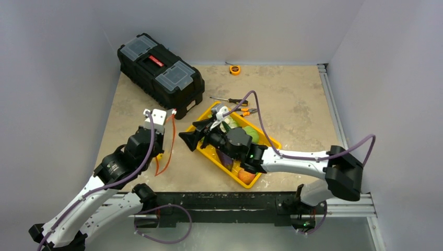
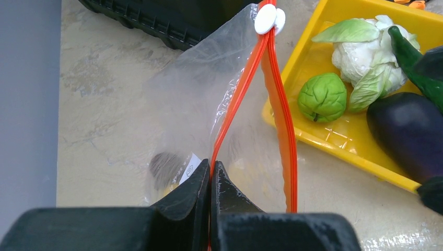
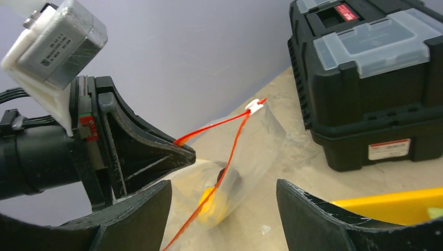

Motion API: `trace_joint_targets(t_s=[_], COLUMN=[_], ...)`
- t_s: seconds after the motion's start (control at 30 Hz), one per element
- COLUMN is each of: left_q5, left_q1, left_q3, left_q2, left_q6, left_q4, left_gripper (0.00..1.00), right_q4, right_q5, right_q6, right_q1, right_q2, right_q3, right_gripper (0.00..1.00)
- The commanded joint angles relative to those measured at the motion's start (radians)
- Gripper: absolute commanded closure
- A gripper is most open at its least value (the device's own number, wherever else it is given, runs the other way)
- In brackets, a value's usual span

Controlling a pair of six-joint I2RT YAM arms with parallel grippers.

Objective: Place the food in the zip-top bag and seal the zipper
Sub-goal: Place the fake fruit in the zipper food storage bag, then pick up the fake vegetable from the bin.

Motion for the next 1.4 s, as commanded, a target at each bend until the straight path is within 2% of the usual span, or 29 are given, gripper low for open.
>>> trace_joint_targets(t_s=[0.0,0.2,0.33,0.53,0.63,0.93,1.37], left_q5=[-0.010,-0.004,0.002,0.004,0.004,-0.001,-0.005], left_q1=[-0.001,-0.001,-0.001,-0.002,-0.001,-0.002,-0.001], left_q3=[0.009,0.010,0.012,0.013,0.012,0.012,0.011], left_q2=[0.003,-0.003,0.003,0.007,0.008,0.007,0.011], left_q6=[-0.007,-0.007,-0.005,-0.004,-0.003,-0.004,-0.005], left_q4=[0.023,0.022,0.024,0.023,0.023,0.018,0.016], left_gripper=[1.00,1.00,1.00,1.00,1.00,1.00,1.00], right_q4=[-0.172,-0.367,-0.535,-0.843,-0.975,-0.999,-0.993], right_q5=[0.061,0.201,0.305,0.383,0.391,0.393,0.488], right_q6=[-0.023,0.042,0.167,0.478,0.571,0.599,0.594], right_q1=[0.005,0.004,-0.002,-0.012,-0.012,-0.014,-0.013], right_q2=[-0.120,-0.251,-0.293,-0.245,-0.186,-0.023,0.148], right_q3=[-0.046,-0.148,-0.187,-0.131,-0.079,-0.009,0.045], right_gripper=[0.28,0.26,0.24,0.26,0.29,0.37,0.37])
